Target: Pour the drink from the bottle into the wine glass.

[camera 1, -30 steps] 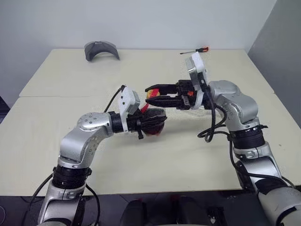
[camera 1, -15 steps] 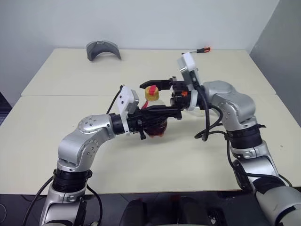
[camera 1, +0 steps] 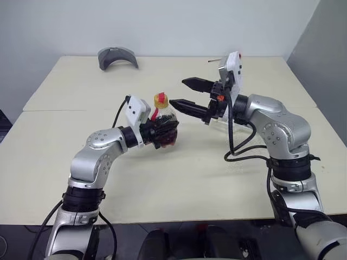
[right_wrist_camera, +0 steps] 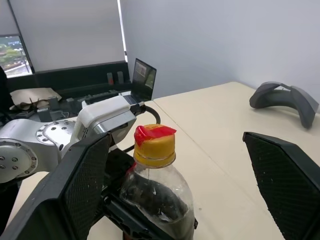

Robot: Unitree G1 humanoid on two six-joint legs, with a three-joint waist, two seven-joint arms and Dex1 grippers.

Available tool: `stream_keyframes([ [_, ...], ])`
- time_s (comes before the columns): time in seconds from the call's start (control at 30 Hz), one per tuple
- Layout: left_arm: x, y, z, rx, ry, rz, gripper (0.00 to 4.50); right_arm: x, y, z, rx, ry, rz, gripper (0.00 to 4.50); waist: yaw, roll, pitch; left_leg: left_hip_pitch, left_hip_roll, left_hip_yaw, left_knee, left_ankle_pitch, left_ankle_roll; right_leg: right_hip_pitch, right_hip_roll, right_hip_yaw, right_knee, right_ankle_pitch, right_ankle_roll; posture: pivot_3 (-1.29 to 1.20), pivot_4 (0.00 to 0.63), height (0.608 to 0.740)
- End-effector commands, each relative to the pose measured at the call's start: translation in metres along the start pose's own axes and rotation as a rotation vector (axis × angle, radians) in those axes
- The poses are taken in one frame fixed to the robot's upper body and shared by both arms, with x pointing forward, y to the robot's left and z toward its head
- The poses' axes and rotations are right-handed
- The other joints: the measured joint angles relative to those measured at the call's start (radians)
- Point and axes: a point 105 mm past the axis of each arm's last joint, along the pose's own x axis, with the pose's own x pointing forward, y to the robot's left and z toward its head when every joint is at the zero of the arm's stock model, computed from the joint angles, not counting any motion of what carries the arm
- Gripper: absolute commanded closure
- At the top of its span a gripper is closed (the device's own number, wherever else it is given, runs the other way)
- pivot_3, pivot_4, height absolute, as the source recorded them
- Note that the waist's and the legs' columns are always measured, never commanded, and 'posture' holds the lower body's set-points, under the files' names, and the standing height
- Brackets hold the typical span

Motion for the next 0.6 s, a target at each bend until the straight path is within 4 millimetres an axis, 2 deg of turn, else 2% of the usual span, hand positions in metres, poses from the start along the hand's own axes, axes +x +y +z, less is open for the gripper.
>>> stream_keyframes([
  [0.03,0.005,-0.002,0.017,0.066,-0.048,-0.024,3.46,0.006,0.009,0.011,-0.043,-0.034,0.014,0.00,0.000,0.000,0.000,0.000,0.000,0.000,0.000,0.000,0.000,0.000,0.000,0.000,0.000,0.000,0.000,0.00,0.150,0.740],
  [0.3,0.008,-0.007,0.018,0.075,-0.048,-0.064,3.46,0.025,0.013,0.011,-0.058,-0.036,0.031,0.00,-0.001,0.000,0.000,0.000,0.000,0.000,0.000,0.000,0.000,0.000,0.000,0.000,0.000,0.000,0.000,0.00,0.150,0.740],
  [0.6,0.008,-0.013,0.016,0.076,-0.044,-0.090,3.46,0.034,0.011,0.011,-0.030,-0.042,0.049,0.00,-0.001,0.000,0.000,0.000,0.000,0.000,0.000,0.000,0.000,0.000,0.000,0.000,0.000,0.000,0.000,0.00,0.150,0.740],
])
